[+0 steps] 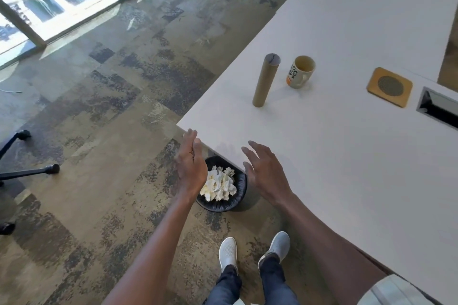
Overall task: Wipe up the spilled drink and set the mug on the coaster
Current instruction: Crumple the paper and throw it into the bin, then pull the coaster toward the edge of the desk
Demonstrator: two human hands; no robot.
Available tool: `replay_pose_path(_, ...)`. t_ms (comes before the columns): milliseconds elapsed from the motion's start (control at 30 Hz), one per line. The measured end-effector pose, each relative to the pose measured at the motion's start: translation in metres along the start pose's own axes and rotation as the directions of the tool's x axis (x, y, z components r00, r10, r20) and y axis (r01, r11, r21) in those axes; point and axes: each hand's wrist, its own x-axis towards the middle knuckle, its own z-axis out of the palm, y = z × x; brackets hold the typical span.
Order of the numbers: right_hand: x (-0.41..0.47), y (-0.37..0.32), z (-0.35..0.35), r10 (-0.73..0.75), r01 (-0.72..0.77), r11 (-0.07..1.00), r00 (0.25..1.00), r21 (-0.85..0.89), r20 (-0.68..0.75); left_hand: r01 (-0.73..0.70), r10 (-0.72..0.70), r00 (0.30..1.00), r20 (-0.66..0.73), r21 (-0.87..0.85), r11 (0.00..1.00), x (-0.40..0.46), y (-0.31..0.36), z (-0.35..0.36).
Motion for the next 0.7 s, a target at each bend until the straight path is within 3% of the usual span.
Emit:
replay_pose_path(300,-0.029,0.063,-0.043,0.243,-0.261,0.964,0.944,-0.055,-0.221,-0.185,0.177,0.964,0.197,0.021,0.983,-0.006,0.031,0.067)
replay_pose_path(700,-0.086,0.185,-0.112,0.462,-0.510,0.858,0.813,-0.050,-0.354,-0.410,0.367,0.862,0.350,0.056,0.910,-0.030,0.110,0.188)
